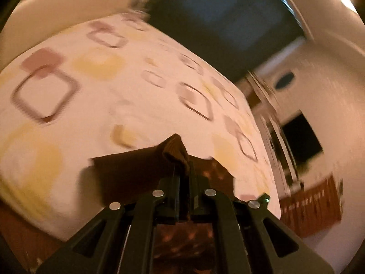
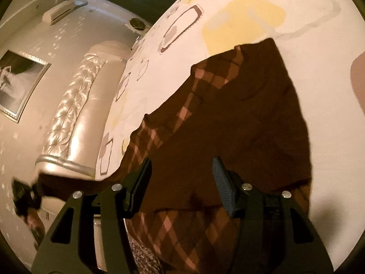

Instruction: Fold small clothes

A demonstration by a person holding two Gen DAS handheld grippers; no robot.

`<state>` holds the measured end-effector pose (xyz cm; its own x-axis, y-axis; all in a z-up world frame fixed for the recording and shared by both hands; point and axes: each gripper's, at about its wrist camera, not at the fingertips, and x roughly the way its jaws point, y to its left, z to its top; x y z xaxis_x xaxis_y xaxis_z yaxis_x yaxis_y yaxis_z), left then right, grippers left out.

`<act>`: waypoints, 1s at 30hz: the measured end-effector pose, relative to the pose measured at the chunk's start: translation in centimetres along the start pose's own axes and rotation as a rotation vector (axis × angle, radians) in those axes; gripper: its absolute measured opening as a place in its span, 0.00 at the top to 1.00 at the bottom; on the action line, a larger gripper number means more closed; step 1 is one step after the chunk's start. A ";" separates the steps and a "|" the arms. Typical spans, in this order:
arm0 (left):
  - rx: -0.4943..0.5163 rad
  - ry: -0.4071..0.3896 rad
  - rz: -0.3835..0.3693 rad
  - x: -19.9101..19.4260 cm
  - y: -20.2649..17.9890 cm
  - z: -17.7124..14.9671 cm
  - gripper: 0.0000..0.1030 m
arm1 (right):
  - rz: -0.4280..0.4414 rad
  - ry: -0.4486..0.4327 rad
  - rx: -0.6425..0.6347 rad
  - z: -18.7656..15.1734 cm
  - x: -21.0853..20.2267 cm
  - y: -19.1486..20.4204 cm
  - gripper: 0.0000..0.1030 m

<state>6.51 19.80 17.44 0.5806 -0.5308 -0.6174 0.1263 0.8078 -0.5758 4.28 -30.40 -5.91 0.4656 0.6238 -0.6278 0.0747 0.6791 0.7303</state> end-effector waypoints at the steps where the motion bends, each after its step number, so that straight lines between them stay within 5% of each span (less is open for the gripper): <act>1: 0.029 0.021 -0.007 1.8 -1.9 0.0 0.95 | 0.001 0.002 -0.008 -0.1 -0.4 0.0 0.46; 9: 0.208 0.255 -0.042 19.8 -14.0 -5.1 0.95 | -0.030 0.019 -0.012 -0.9 -2.8 -2.3 0.46; 19: 0.202 0.451 0.042 34.5 -15.5 -14.1 0.95 | -0.007 0.011 0.041 -0.6 -3.7 -5.1 0.46; 23: 0.233 0.461 0.061 36.9 -15.8 -16.0 0.92 | 0.005 0.007 0.055 -0.4 -4.0 -5.7 0.46; 30: 0.277 0.321 -0.021 32.0 -15.8 -14.9 0.47 | 0.022 -0.016 0.070 0.1 -5.2 -5.9 0.46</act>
<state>11.11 -13.71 -1.21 0.3013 -0.5650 -0.7681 0.3718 0.8114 -0.4510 1.57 -37.65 -6.91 0.4816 0.6320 -0.6071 0.1250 0.6361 0.7614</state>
